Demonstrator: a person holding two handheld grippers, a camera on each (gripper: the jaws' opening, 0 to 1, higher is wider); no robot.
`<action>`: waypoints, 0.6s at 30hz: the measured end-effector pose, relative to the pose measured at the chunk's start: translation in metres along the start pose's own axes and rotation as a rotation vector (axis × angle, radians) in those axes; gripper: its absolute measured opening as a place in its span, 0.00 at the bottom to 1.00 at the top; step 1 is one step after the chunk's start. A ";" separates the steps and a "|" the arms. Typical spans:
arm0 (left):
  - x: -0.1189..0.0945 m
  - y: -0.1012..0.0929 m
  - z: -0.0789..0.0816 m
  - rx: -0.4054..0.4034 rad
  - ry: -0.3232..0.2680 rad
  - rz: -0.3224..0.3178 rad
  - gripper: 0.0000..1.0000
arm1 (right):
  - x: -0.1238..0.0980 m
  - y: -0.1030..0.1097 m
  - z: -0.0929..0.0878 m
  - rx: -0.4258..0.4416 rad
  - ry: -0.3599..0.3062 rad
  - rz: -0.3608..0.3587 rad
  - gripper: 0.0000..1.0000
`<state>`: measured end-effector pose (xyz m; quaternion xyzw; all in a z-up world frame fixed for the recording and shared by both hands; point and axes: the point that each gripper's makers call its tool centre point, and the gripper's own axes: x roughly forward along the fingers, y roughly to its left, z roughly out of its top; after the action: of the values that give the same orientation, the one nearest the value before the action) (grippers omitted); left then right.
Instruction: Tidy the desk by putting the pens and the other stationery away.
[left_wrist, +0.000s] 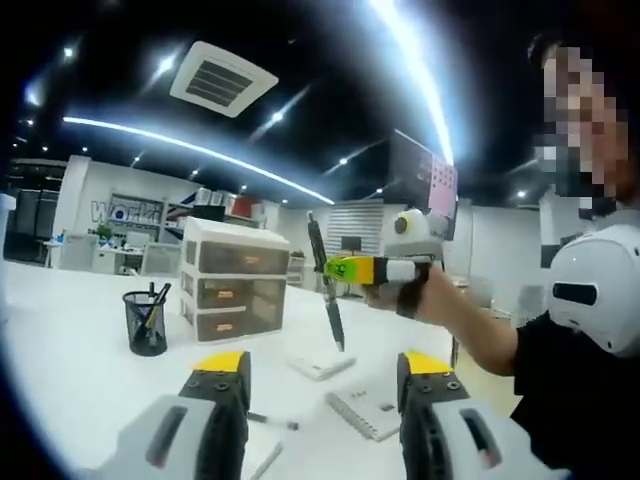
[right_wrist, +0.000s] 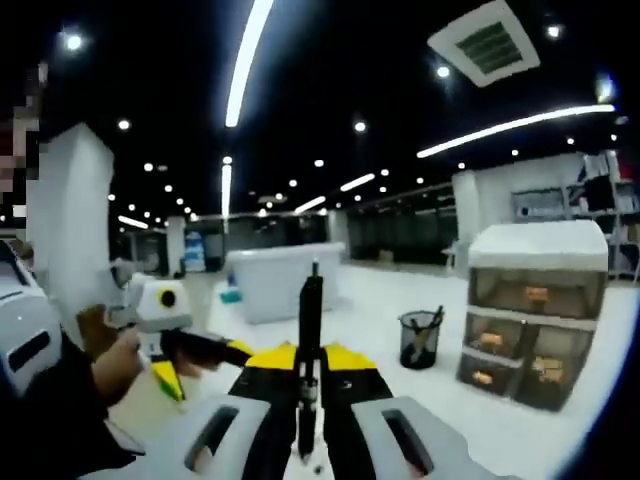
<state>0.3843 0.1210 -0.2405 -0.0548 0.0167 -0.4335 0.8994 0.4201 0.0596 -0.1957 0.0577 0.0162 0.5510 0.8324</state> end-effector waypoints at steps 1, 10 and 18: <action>0.003 -0.001 0.000 0.001 0.003 -0.006 0.59 | -0.002 0.002 -0.002 0.009 -0.013 0.006 0.05; 0.024 -0.012 0.002 -0.007 0.010 -0.070 0.54 | -0.012 0.023 -0.006 -0.020 -0.131 0.059 0.05; 0.038 -0.023 -0.002 0.022 0.031 -0.117 0.47 | -0.012 0.031 -0.009 -0.011 -0.167 0.078 0.05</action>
<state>0.3897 0.0769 -0.2389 -0.0392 0.0228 -0.4861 0.8727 0.3861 0.0617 -0.2014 0.0992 -0.0585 0.5762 0.8092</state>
